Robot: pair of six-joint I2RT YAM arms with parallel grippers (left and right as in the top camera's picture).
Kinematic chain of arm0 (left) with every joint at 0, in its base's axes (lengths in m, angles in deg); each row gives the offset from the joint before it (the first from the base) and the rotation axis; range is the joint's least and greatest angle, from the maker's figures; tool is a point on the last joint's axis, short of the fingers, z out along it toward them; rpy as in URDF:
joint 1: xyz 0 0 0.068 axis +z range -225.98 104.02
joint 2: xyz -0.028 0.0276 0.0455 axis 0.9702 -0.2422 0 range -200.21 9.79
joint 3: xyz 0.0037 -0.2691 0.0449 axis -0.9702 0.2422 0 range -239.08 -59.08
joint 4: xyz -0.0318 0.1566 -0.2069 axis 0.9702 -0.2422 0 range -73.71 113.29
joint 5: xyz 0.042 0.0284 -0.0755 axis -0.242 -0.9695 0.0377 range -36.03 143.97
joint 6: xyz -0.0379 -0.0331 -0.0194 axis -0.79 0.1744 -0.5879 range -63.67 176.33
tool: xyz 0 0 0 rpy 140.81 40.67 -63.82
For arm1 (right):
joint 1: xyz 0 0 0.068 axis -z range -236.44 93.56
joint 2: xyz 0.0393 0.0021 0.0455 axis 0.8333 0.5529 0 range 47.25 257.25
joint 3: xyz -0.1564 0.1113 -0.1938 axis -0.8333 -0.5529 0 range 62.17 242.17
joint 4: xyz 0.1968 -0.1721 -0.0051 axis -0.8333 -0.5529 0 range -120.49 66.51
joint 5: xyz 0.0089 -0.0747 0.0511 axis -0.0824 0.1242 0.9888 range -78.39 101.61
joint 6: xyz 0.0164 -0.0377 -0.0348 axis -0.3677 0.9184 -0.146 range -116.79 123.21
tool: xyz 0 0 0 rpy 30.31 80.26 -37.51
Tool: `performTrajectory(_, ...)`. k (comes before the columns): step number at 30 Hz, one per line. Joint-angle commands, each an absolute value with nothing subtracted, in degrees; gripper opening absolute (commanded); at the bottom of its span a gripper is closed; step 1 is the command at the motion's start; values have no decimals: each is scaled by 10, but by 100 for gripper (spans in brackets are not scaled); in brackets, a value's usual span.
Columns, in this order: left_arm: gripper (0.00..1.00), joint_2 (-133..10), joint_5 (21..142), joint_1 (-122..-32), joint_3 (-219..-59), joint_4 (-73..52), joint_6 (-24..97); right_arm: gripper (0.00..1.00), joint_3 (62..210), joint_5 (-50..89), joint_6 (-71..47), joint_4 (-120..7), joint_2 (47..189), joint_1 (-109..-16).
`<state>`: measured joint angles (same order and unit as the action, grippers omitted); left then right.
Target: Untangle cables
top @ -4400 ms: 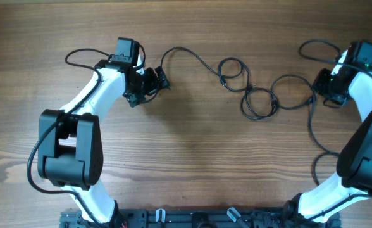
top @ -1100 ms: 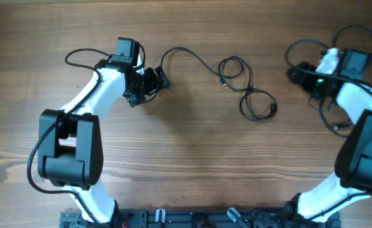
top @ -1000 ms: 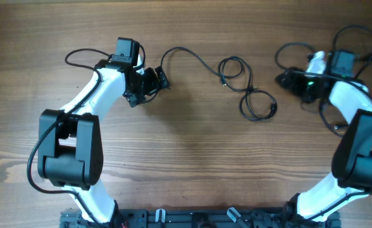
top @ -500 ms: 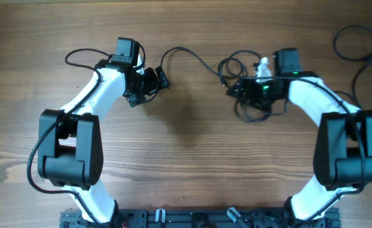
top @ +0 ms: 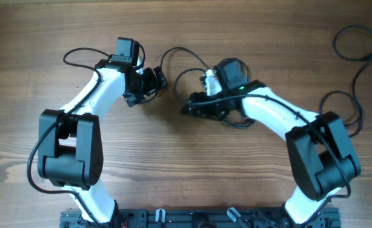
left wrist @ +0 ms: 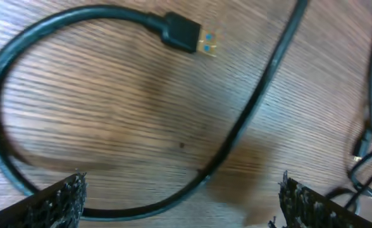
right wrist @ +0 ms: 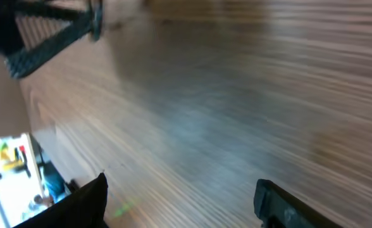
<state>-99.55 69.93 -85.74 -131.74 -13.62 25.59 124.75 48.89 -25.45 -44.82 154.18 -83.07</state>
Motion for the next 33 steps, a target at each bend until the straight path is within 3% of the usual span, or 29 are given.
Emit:
performTrajectory(1,100,-998,674,-858,-1324,-141,263,71,1250,490,-240,-437,1541,-839)
performTrajectory(6,100,-998,684,-858,-1324,-122,256,63,1261,451,-237,-477,1493,-790)
performTrajectory(9,100,-998,693,-858,-1324,-114,261,46,1261,414,-237,-511,1469,-755)
performTrajectory(10,80,-998,693,-858,-1324,-114,267,38,1261,403,-237,-525,1466,-744)
performTrajectory(11,21,-998,693,-858,-1324,-115,280,31,1261,392,-237,-538,1465,-735)
performTrajectory(12,4,-998,694,-858,-1324,-116,292,25,1260,384,-237,-547,1466,-730)
performTrajectory(18,4,-992,705,-851,-1324,-120,300,5,1244,278,-281,-574,1472,-724)
performTrajectory(26,4,-955,707,-810,-1324,-141,301,4,1191,293,-402,-545,1494,-750)
performTrajectory(33,4,-952,715,-812,-1324,-140,306,4,1150,323,-445,-415,1494,-823)
